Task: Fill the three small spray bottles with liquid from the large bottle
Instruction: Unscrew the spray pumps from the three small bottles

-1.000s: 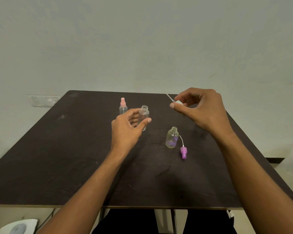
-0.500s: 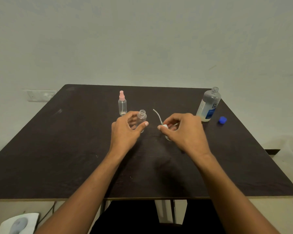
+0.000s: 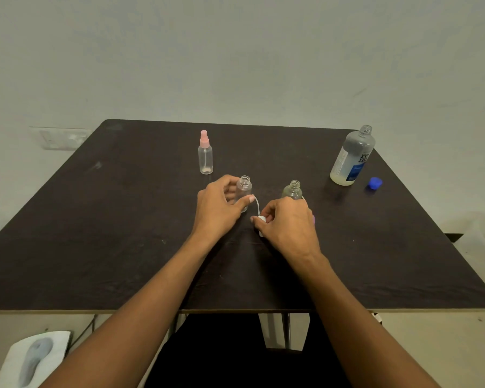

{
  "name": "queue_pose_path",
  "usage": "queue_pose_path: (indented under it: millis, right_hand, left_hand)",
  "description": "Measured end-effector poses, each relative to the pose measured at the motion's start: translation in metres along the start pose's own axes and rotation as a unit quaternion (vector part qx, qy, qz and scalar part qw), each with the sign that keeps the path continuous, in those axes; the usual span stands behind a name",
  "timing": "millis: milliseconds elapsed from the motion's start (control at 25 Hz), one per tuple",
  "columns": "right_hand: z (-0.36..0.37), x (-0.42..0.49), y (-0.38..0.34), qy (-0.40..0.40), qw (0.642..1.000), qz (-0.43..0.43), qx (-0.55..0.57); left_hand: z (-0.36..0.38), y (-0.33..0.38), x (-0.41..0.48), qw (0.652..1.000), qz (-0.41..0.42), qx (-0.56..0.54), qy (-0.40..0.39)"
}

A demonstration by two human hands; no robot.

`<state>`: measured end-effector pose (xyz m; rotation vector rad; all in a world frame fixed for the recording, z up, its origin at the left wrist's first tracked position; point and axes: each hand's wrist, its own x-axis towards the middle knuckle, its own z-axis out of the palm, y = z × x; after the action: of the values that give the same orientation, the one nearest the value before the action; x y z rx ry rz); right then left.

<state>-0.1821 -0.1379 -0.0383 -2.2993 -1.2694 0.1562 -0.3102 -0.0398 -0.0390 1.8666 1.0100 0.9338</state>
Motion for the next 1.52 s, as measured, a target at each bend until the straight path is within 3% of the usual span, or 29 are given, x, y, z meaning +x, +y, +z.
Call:
queue_pose_path:
  millis: [1200,1360,1520]
  right_hand:
    - [-0.013,-0.007,0.003,0.004,1.0,-0.024,0.011]
    - [-0.053,-0.012,0.005,0.038,0.993,-0.06,0.09]
    - [-0.102,-0.02,-0.01,0.09,0.96,-0.133,0.231]
  left_hand:
    - [-0.009,-0.001,-0.007,1.0,-0.002,0.03,-0.007]
    - [-0.025,0.012,-0.017,0.998,0.057,-0.006,0.037]
    - [-0.045,0.04,-0.021,0.99,0.105,-0.055,0.075]
